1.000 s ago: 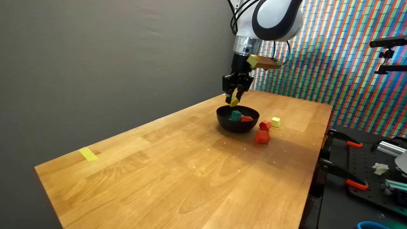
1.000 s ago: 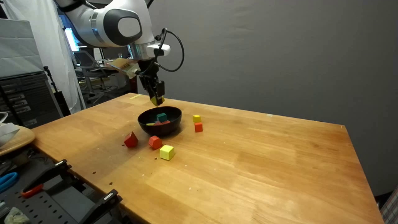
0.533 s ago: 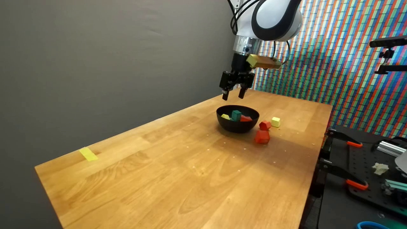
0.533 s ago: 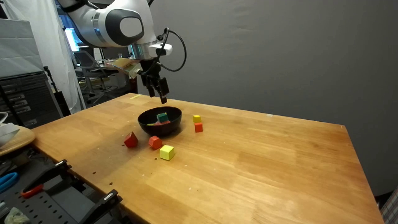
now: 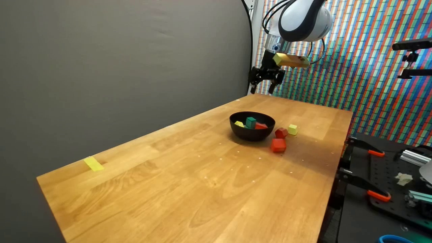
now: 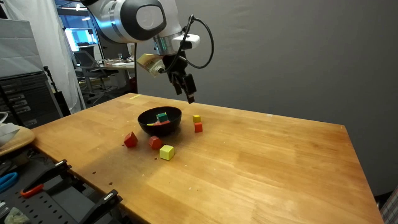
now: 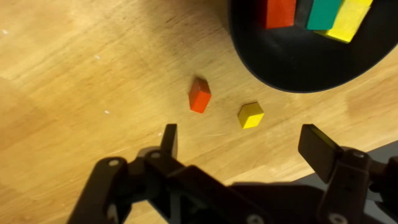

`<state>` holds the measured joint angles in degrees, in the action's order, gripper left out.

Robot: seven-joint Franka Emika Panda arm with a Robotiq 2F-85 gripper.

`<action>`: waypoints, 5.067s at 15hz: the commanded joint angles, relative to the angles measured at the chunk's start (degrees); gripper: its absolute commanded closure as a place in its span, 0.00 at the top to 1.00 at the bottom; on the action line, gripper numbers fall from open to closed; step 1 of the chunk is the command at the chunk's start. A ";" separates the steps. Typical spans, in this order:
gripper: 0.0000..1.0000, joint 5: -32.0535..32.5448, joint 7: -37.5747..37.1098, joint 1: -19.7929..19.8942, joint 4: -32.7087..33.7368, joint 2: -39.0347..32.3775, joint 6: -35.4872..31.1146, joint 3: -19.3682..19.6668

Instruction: Put all the blocks in the bowl

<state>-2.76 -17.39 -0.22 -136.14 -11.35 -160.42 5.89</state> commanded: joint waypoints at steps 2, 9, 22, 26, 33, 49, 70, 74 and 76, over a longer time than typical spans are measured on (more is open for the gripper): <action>1.00 0.27 -0.13 0.31 0.93 -1.62 -0.43 0.06; 1.00 -2.38 1.07 1.59 10.74 -13.56 0.56 -0.26; 0.09 -6.63 1.15 4.40 16.30 -20.80 5.90 -1.29; 0.13 -7.19 2.66 3.21 12.60 -13.52 5.63 -2.99; 0.13 -4.05 2.38 -3.64 11.37 -5.78 13.62 -5.90; 1.00 0.07 -1.02 -2.50 16.34 -9.56 9.68 0.37; 0.42 -6.00 1.34 1.61 34.90 -31.69 13.83 -3.30; 0.12 -6.51 1.72 1.87 31.94 -27.58 15.31 -3.46; 0.09 -6.11 2.17 1.45 29.32 -23.30 19.07 -3.54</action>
<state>-7.83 -17.20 0.72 -102.74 -41.44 -145.94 3.46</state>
